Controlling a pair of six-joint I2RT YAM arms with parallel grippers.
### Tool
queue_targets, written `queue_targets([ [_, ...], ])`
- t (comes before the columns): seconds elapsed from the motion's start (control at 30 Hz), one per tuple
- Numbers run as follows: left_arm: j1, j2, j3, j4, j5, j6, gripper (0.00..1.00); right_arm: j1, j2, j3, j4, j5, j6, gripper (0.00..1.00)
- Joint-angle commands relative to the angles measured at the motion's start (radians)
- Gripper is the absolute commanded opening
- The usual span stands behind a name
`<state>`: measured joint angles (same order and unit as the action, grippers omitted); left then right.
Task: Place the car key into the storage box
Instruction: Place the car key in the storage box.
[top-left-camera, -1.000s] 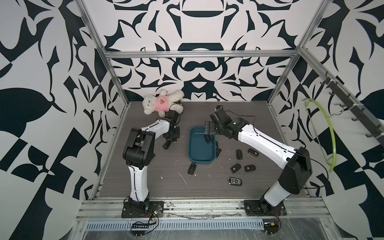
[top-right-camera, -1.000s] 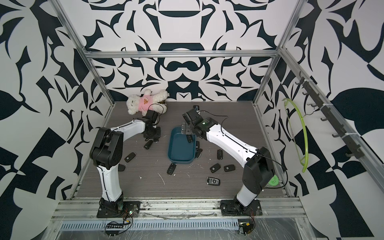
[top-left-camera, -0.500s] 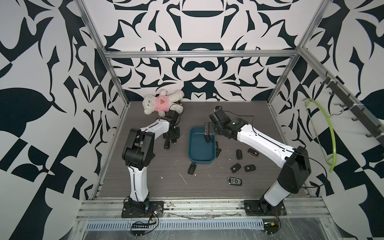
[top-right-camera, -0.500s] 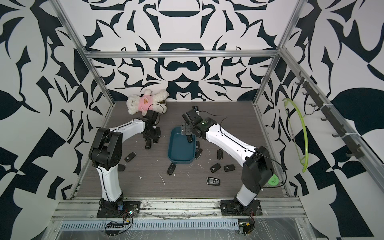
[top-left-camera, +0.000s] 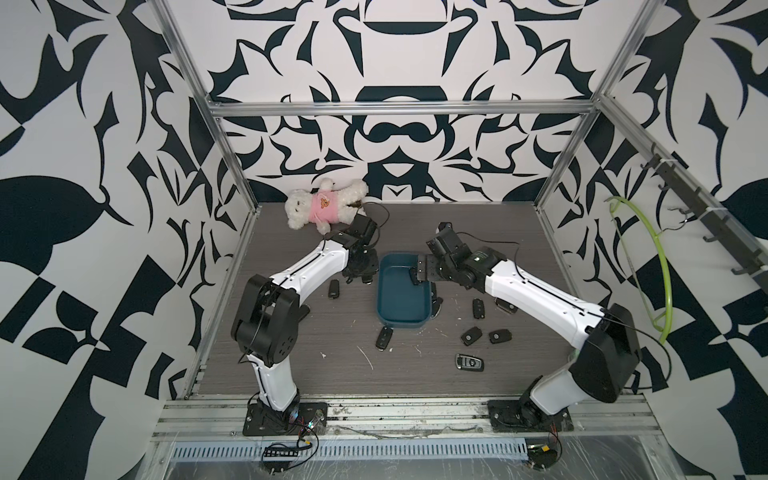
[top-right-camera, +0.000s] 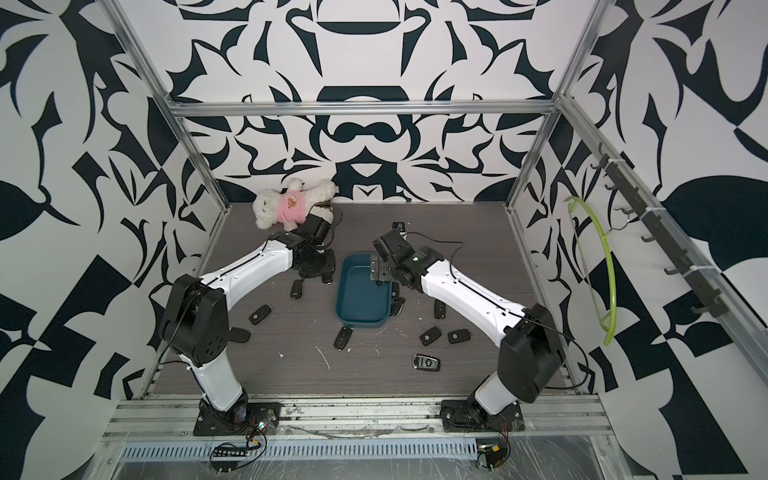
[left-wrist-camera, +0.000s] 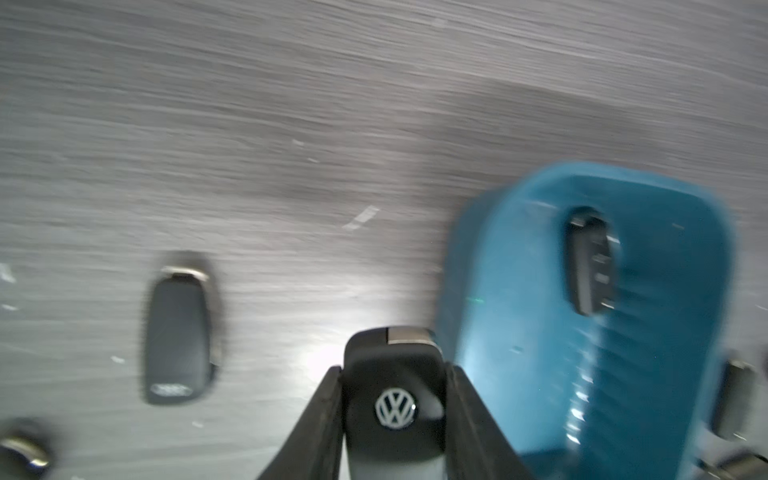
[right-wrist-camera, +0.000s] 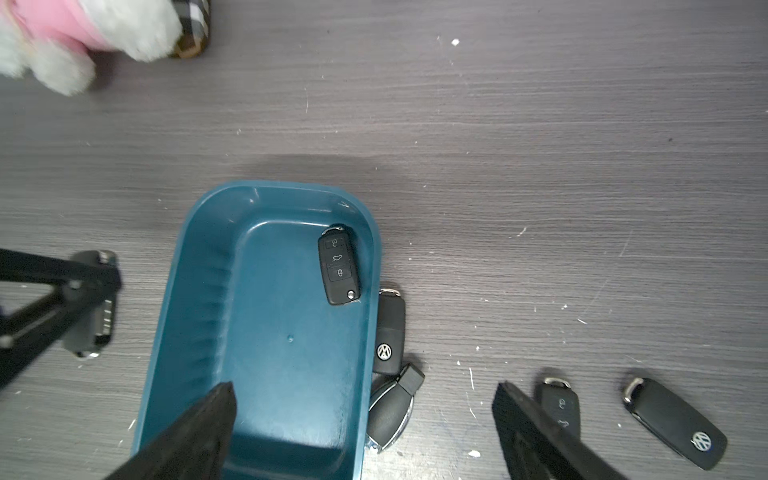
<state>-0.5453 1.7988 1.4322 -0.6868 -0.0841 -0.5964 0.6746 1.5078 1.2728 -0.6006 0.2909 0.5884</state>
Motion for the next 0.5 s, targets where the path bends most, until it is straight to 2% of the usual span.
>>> queue_targets([
  [0.0, -0.056, 0.030, 0.088, -0.047, -0.008, -0.073, 0.36, -0.018, -0.073, -0.038, 0.029, 0.005, 0.010, 0.99],
  [0.23, -0.172, 0.164, 0.233, -0.081, -0.047, -0.103, 0.36, -0.038, -0.168, -0.114, 0.045, -0.010, 0.001, 0.99],
  [0.47, -0.186, 0.270, 0.313, -0.091, -0.070, -0.123, 0.36, -0.058, -0.265, -0.180, 0.039, -0.010, -0.002, 0.99],
])
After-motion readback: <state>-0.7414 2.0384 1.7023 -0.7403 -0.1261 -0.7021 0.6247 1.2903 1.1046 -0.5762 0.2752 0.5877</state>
